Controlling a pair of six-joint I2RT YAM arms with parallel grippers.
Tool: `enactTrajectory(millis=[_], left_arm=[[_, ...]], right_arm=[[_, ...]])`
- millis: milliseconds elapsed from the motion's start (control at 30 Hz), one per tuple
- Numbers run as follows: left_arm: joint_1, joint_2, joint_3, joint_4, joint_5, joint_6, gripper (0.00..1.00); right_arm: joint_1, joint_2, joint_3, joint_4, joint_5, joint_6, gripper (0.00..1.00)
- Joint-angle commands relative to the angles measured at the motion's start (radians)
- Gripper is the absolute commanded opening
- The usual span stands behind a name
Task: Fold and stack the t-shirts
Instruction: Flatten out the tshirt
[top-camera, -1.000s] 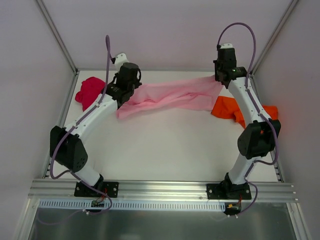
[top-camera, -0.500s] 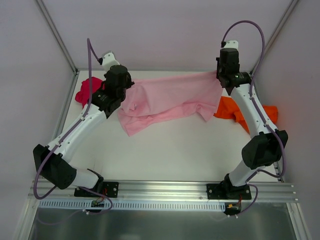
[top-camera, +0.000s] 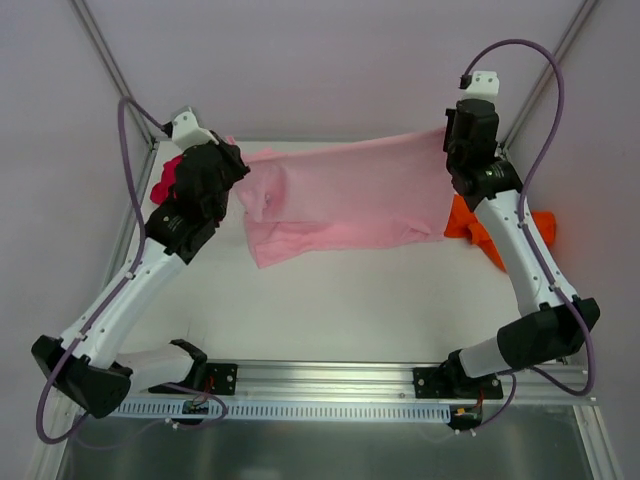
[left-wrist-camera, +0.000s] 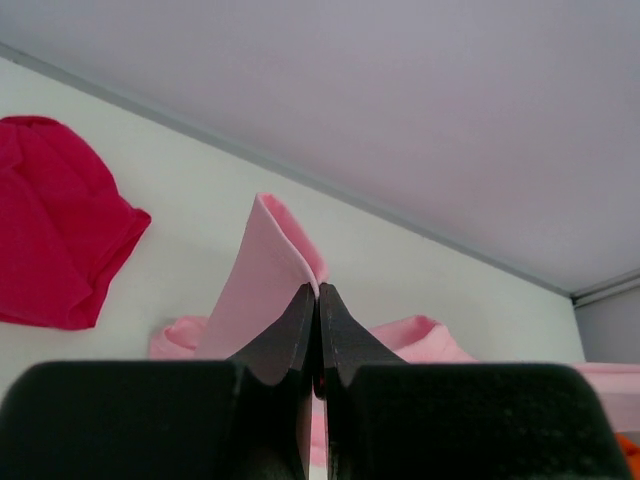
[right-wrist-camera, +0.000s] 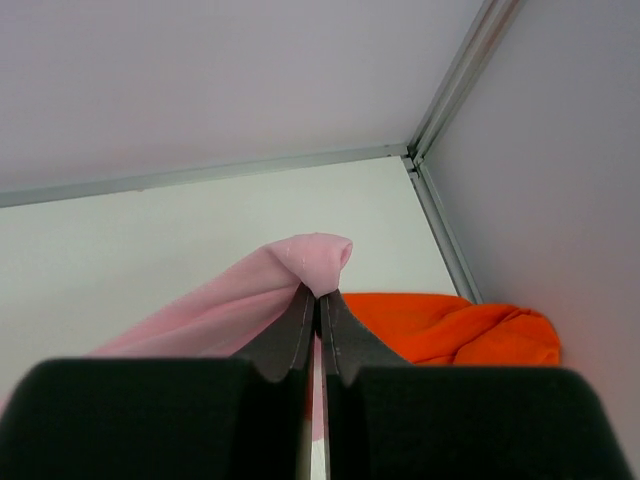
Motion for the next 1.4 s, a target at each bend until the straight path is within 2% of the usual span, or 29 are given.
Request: enactTrajectory(millis=[0,133,367,600,967,1167,1267,1367], left_arm=[[0.008,-0.100,-0.003,0.067,-0.040,0.051,0.00],[0.008,-0.164,-0.001,0.049,-0.041,0.054,0.00],[0.008,-0.267,-0.099,0.110,-0.026,0.046,0.00],[0.008,-0.359,-0.165,0.142,0.025,0.053,0.00],[0.006,-0.339,-0.185,0.141,-0.012,0.059,0.00],[0.006,-0.292,-0.216,0.193,-0.027,0.082,0.00],[0.006,-0.325,-0.253,0.234,-0.006,0.088,0.00],[0.005,-0.352,-0.228,0.210,0.034,0.089,0.00]], right_arm=[[0.014,-0.120,-0.035,0.142,0.104,-0.048,0.01],[0.031,-0.188,-0.041,0.149,0.099,-0.075,0.01],[0.066,-0.286,-0.098,0.203,0.135,-0.137,0.01],[0.071,-0.344,-0.151,0.203,0.101,-0.105,0.01],[0.081,-0.308,-0.125,0.131,0.046,-0.107,0.01],[0.081,-0.295,-0.176,0.181,0.007,-0.095,0.01],[0.081,-0.307,-0.193,0.189,-0.009,-0.075,0.01],[0.092,-0.340,-0.206,0.194,-0.026,-0.072,0.01]])
